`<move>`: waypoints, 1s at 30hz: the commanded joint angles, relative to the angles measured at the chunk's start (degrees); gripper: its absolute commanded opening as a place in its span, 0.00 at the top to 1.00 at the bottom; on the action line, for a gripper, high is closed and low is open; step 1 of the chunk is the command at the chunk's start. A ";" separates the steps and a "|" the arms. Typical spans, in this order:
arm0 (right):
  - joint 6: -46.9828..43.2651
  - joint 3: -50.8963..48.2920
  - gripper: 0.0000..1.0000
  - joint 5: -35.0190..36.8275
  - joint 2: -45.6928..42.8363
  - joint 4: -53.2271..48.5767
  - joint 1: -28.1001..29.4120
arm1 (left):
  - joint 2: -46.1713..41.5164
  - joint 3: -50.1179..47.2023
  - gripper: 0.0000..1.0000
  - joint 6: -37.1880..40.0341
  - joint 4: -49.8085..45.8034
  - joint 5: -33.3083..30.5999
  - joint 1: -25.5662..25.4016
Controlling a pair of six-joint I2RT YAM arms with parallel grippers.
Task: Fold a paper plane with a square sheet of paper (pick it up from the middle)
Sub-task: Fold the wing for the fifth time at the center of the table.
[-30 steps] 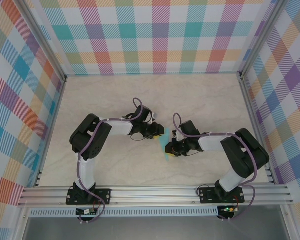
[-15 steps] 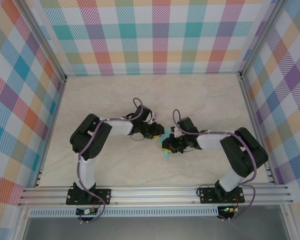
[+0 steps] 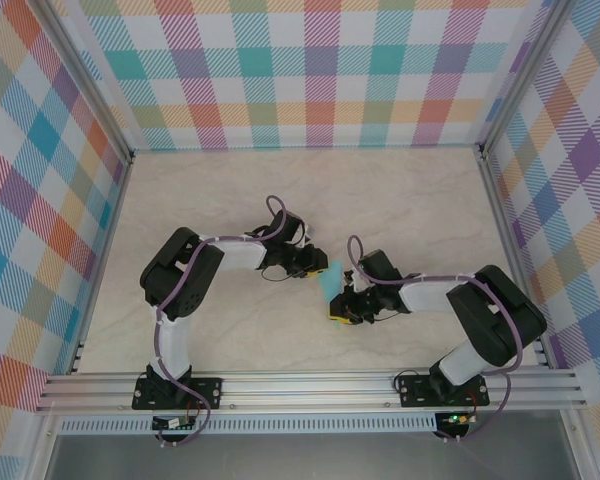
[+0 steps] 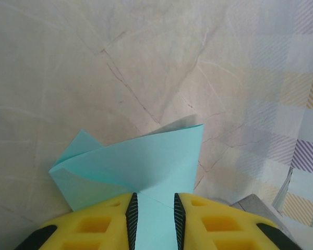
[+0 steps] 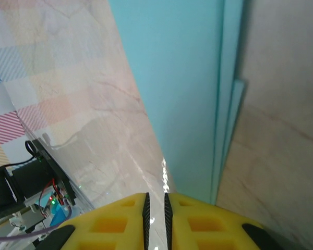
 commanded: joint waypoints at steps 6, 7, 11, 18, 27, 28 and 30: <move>-2.26 -4.21 0.81 -2.29 -0.78 -6.38 0.59 | 2.71 0.20 0.73 1.10 -4.65 -2.79 0.53; -2.72 -4.47 0.81 -2.46 -0.84 -6.94 0.59 | 2.79 0.11 0.73 1.21 -4.73 -2.85 0.48; -3.83 -5.61 0.80 -3.77 -1.95 -7.55 0.69 | 3.16 0.02 0.73 1.24 -4.79 -2.96 0.49; -6.65 -4.53 0.82 -2.04 -3.65 -13.63 0.81 | 3.02 0.02 0.73 1.18 -4.67 -2.85 0.48; -2.19 0.89 0.95 5.52 -17.75 -14.68 0.76 | 1.89 -0.08 0.72 1.17 -4.02 -1.88 0.48; -0.87 1.02 1.00 6.76 -18.46 -13.29 0.72 | 1.80 0.17 0.72 1.11 -4.08 -1.79 0.48; 1.81 0.99 1.00 7.71 -18.38 -9.96 0.69 | 1.71 0.54 0.72 1.27 -4.45 -1.69 0.48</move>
